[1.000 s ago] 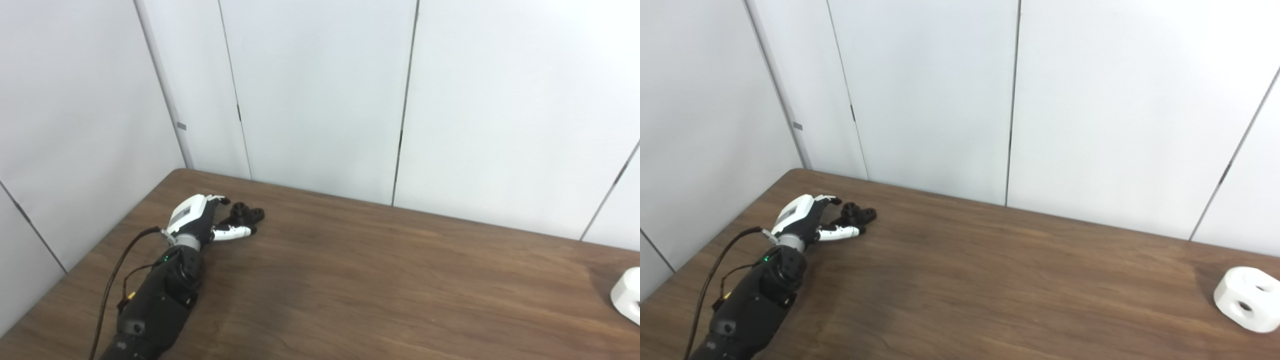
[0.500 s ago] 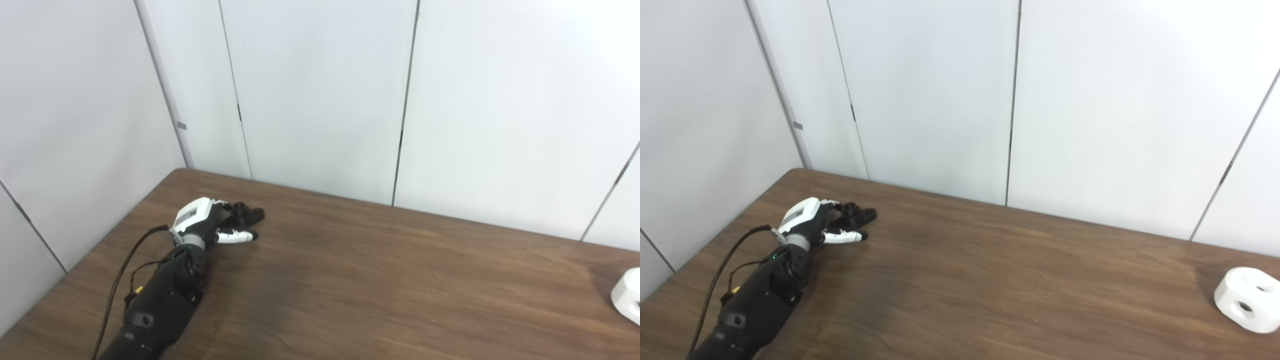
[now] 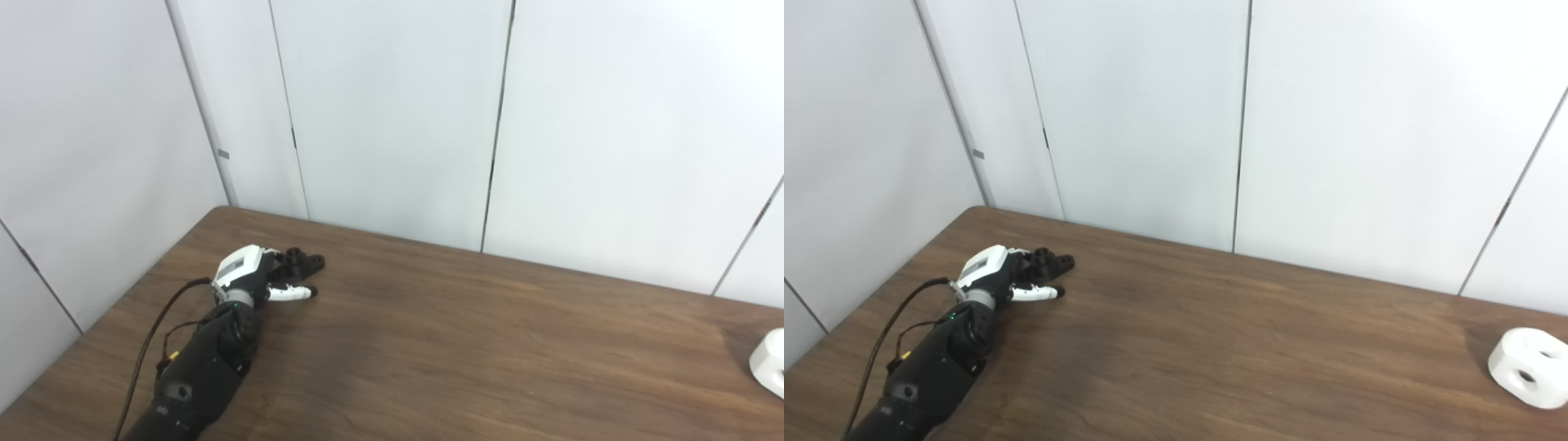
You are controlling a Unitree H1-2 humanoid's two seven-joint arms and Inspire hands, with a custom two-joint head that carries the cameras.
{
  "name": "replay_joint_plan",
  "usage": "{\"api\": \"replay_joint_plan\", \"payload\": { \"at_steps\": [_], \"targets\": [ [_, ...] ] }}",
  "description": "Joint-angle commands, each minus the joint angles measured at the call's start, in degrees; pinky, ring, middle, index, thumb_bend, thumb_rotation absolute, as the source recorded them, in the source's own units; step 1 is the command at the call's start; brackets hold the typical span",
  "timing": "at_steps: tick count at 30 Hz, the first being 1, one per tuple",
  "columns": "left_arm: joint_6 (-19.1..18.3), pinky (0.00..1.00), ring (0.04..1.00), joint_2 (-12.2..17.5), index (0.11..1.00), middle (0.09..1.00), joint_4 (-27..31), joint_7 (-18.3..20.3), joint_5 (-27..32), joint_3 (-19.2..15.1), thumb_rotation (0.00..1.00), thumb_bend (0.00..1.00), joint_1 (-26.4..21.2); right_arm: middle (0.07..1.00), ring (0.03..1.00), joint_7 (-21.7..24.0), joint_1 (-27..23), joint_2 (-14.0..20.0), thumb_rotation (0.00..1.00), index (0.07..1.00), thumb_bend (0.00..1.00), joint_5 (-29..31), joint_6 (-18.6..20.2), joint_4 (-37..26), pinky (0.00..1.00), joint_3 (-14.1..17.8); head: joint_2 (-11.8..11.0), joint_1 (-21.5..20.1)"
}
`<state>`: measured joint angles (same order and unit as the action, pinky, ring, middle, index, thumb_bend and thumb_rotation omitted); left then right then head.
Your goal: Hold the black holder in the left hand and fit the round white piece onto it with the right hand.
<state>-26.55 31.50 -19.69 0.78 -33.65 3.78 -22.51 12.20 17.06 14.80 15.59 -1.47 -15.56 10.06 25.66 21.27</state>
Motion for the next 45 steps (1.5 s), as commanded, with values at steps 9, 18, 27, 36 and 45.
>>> {"api": "replay_joint_plan", "payload": {
  "at_steps": [9,18,27,36,45],
  "targets": [
    [-0.1,1.00,0.992,2.3,0.800,0.941,0.5,-0.7,-1.8,0.2,0.43,0.84,-3.5,0.997,1.000,-0.8,1.6,0.8,1.00,0.989,0.66,-2.9,0.2,-1.8,1.00,0.0,0.4,0.0],
    [-0.3,1.00,0.985,2.1,0.765,0.937,1.2,0.4,-2.5,-0.4,0.43,0.83,-3.8,0.996,1.000,-0.8,1.7,0.8,1.00,0.981,0.65,-3.3,0.4,-2.3,1.00,0.1,0.7,-0.2],
    [-0.2,1.00,0.980,1.9,0.732,0.932,0.7,-1.3,-2.8,0.2,0.43,0.80,-3.7,0.989,1.000,-0.8,1.7,0.6,1.00,0.980,0.64,-0.7,1.5,-3.2,1.00,0.2,0.6,-0.5],
    [0.2,1.00,0.970,1.0,0.712,0.913,-0.6,-3.6,-3.0,0.5,0.38,0.77,-4.3,0.994,1.000,-0.2,1.6,1.0,1.00,0.991,0.62,-0.6,0.4,-2.6,1.00,0.0,0.5,-0.5],
    [1.2,1.00,0.957,0.7,0.686,0.894,-0.6,-4.2,-1.9,0.6,0.36,0.75,-4.2,0.991,1.000,-0.3,1.9,1.0,1.00,0.985,0.61,-0.7,0.5,-2.7,1.00,0.0,0.5,-0.5]
  ]
}}
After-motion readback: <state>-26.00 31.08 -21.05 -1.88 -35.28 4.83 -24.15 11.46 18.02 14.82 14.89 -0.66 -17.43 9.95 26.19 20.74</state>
